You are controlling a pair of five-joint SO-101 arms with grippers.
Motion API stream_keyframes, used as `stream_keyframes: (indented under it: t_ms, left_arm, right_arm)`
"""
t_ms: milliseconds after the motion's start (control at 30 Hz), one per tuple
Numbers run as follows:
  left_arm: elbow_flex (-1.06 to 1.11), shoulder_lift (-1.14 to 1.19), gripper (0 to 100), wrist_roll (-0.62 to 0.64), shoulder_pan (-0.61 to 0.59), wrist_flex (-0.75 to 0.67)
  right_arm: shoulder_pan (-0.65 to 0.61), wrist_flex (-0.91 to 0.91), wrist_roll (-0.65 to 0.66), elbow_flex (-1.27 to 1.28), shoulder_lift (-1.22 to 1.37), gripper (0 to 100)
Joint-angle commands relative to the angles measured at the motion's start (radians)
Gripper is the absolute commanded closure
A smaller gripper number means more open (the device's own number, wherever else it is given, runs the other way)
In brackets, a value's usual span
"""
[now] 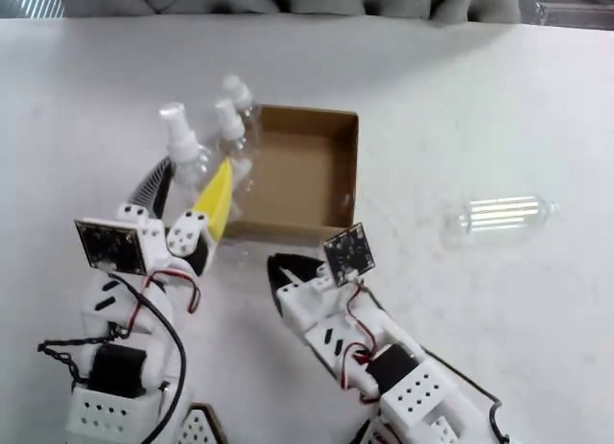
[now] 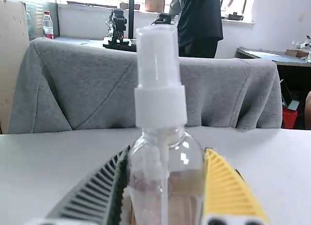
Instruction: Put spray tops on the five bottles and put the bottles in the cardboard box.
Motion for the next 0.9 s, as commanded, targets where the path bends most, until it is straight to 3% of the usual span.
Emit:
stream_keyframes:
  t_ms: [0, 267, 867]
  left_arm:
    - [-0.046, 0.111, 98, -0.017, -0.007, -0.058]
    - [-0.132, 0.415, 98, -0.015, -0.007, -0.186]
    - [-0.127, 0.707, 98, -0.011, -0.001, -0.485]
  right_arm:
    - [0.015, 0.028, 0.011, 0.008, 0.004, 98.3]
    - [0.050, 0.033, 0.008, 0.008, 0.004, 98.3]
    - [0.064, 0.035, 0.003, 0.008, 0.004, 98.3]
